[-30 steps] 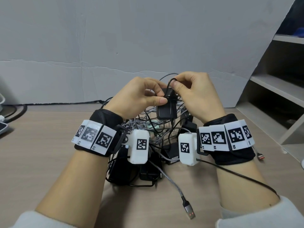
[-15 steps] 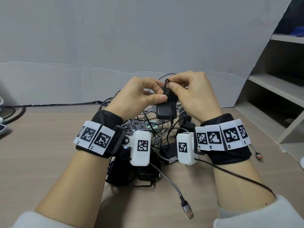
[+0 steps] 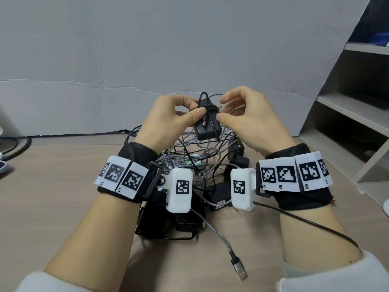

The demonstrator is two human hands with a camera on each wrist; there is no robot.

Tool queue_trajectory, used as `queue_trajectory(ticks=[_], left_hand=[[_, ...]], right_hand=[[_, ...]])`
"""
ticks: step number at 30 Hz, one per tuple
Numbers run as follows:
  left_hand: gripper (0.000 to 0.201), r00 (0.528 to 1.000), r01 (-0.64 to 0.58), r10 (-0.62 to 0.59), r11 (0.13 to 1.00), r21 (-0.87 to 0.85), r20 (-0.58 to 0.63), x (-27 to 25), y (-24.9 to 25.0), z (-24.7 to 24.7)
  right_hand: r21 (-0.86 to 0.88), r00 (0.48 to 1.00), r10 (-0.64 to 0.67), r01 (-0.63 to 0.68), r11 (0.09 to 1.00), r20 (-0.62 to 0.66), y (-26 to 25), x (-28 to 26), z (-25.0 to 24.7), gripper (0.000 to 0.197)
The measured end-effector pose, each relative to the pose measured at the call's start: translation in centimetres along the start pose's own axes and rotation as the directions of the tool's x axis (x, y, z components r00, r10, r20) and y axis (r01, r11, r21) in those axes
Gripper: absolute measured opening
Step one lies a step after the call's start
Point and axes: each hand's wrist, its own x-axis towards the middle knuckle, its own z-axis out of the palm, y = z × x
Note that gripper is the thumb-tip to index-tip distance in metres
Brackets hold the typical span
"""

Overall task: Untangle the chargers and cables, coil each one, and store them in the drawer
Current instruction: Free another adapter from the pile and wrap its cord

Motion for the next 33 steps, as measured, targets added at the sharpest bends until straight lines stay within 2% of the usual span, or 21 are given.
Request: queue_trajectory(ticks=[3, 7, 11, 13, 16, 17, 22, 26, 28, 31, 33], left_hand=[[0.019, 0.999, 0.01, -0.011, 1.0, -0.018, -0.053, 0.0, 0.1, -0.1], [0.023, 0.997, 0.002, -0.003, 1.0, -0.009, -0.072, 0.0, 0.0, -0.1], [0.023, 0.998, -0.007, 0.008, 1.0, 0.021, -0.07, 0.1, 0.1, 0.3], [0.026, 0.998, -0.01, 0.012, 1.0, 0.019, -0.064, 0.1, 0.0, 0.4], [0.032, 0.998, 0.002, -0.001, 1.0, 0.013, -0.068, 0.2, -0.3, 0.2], [0.033, 0.997, 0.004, -0.003, 1.0, 0.015, -0.072, 0.3, -0.5, 0.0], [0.025, 0.991, 0.009, -0.01, 1.0, -0.014, -0.133, 0.6, -0.7, -0.8], [0.024, 0.989, 0.004, -0.003, 1.0, 0.007, -0.146, 0.7, -0.9, -0.6], [0.023, 0.989, -0.007, 0.011, 1.0, 0.026, -0.147, 0.8, -1.1, -0.5], [0.021, 0.989, -0.011, 0.016, 0.999, 0.035, -0.144, 0.8, -1.1, -0.4], [0.021, 0.99, -0.011, 0.015, 0.999, 0.031, -0.142, 0.7, -1.1, -0.4]], right_hand=[[-0.005, 0.993, 0.024, -0.024, 1.0, 0.118, -0.3, -0.4, 0.2, 0.025], [-0.014, 0.981, 0.008, -0.005, 1.0, 0.195, -0.5, -0.7, 0.4, 0.036], [-0.024, 0.985, 0.02, -0.017, 1.0, 0.171, -0.3, -0.7, 0.2, 0.052], [-0.03, 0.991, 0.015, -0.012, 0.999, 0.133, -0.3, -0.6, 0.4, 0.045], [-0.034, 0.996, -0.014, 0.017, 0.999, 0.086, -0.4, -0.3, 0.8, 0.014], [-0.033, 0.997, -0.016, 0.018, 0.999, 0.073, -0.4, -0.2, 0.7, 0.009], [0.061, 0.995, 0.047, -0.052, 0.997, 0.085, -0.3, -0.4, -0.7, 0.014], [0.113, 0.996, 0.077, -0.08, 0.99, 0.039, -0.1, -0.3, -0.1, 0.012], [0.087, 0.996, 0.062, -0.067, 0.994, 0.06, -0.1, -0.2, 0.6, 0.014], [0.057, 0.998, 0.029, -0.032, 0.998, 0.053, -0.4, -0.4, 1.4, 0.007], [0.095, 0.998, 0.048, -0.052, 0.994, 0.051, -0.5, -0.3, 1.4, 0.016]])
